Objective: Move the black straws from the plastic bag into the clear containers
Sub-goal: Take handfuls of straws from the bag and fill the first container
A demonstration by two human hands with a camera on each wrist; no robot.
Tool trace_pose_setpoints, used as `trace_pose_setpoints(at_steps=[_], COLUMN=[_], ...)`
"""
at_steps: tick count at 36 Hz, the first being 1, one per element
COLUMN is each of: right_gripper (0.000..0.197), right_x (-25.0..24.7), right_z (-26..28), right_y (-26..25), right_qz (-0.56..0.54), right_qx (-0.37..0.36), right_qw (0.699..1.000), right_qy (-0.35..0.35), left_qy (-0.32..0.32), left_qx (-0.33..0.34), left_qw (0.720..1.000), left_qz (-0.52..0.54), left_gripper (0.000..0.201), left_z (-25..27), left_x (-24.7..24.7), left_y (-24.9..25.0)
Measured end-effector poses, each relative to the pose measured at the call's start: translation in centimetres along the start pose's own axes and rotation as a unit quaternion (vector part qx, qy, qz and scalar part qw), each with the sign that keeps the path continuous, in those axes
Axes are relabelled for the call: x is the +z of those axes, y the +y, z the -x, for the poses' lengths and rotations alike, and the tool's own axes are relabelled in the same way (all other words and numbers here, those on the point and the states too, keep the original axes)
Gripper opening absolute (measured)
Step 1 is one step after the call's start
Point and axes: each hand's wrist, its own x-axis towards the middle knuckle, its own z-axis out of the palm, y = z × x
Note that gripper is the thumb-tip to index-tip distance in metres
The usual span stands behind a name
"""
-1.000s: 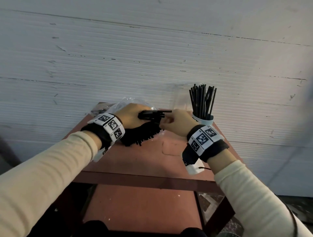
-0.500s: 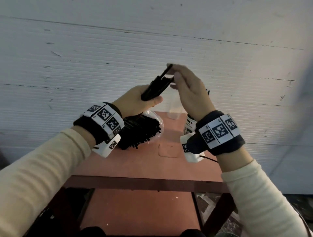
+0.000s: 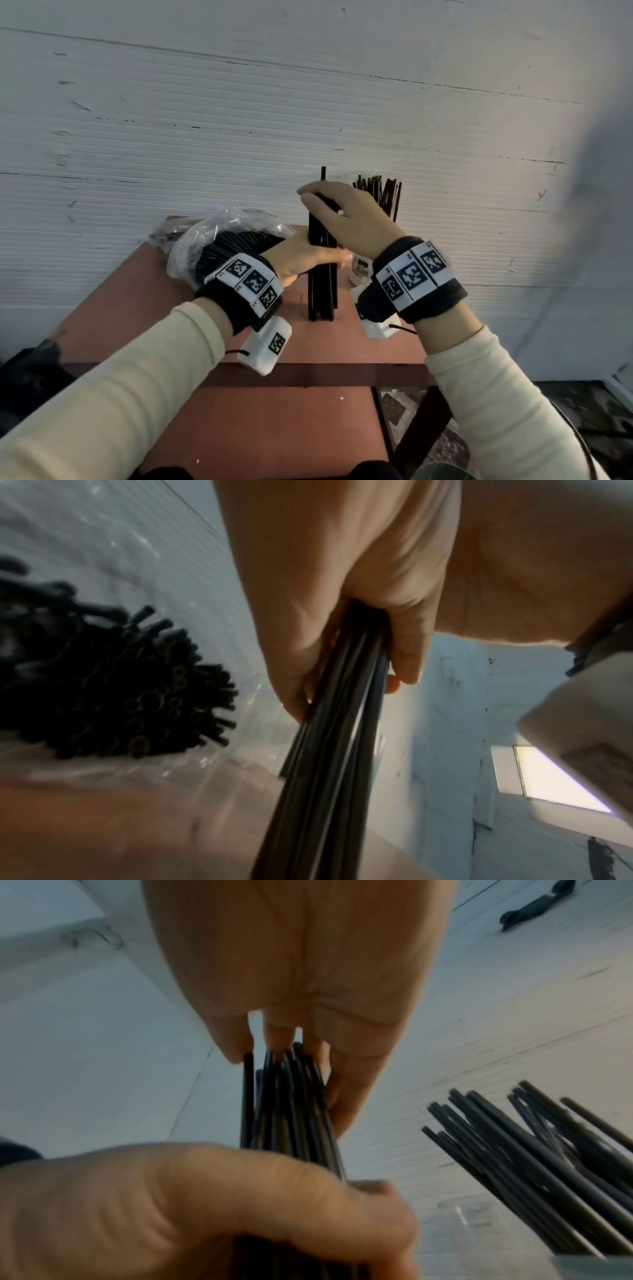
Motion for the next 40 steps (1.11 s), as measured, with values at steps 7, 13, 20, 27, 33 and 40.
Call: trace_pose_setpoints(at_steps=[7, 13, 20, 27, 33, 40], right_gripper=[0.043, 0.078, 0.024, 0.016, 0.015, 0.079], right_x=[0.1, 0.6, 0.8, 0.7, 0.0, -2.0], right_z=[0.5, 0.2, 0.5, 1.2, 2.1, 3.4], right_y=[0.5, 0.8, 1.4, 2.3, 2.7, 2.8], right_qz=[-0.050, -0.038, 0.000, -0.005, 0.002, -0.016], right_qx=[-0.016, -0.073, -0.059, -0.069, -0.057, 0.004], right_qw=[0.997, 0.995, 0.994, 0.991, 0.989, 0.985], right_qy=[0.060, 0.061, 0.096, 0.118, 0.138, 0.173], left_qy=[0.015, -0.009, -0.033, -0.053, -0.083, -0.065], left_qx=[-0.035, -0.020, -0.015, -0.043, -0.072, -0.030], left_qw=[0.999, 1.000, 0.999, 0.996, 0.986, 0.989], left_qz=[-0.002, -0.014, -0.040, -0.066, -0.125, -0.127], left_gripper=[0.036, 0.037, 0.037, 0.029, 0.030, 0.029], left_z=[-0.3, -0.2, -0.3, -0.8, -0.5, -0.2], left_x=[0.1, 0.6, 0.9, 1.4, 1.8, 2.0], left_y=[-0.7, -0.4, -0.1, -0.8, -1.8, -0.1])
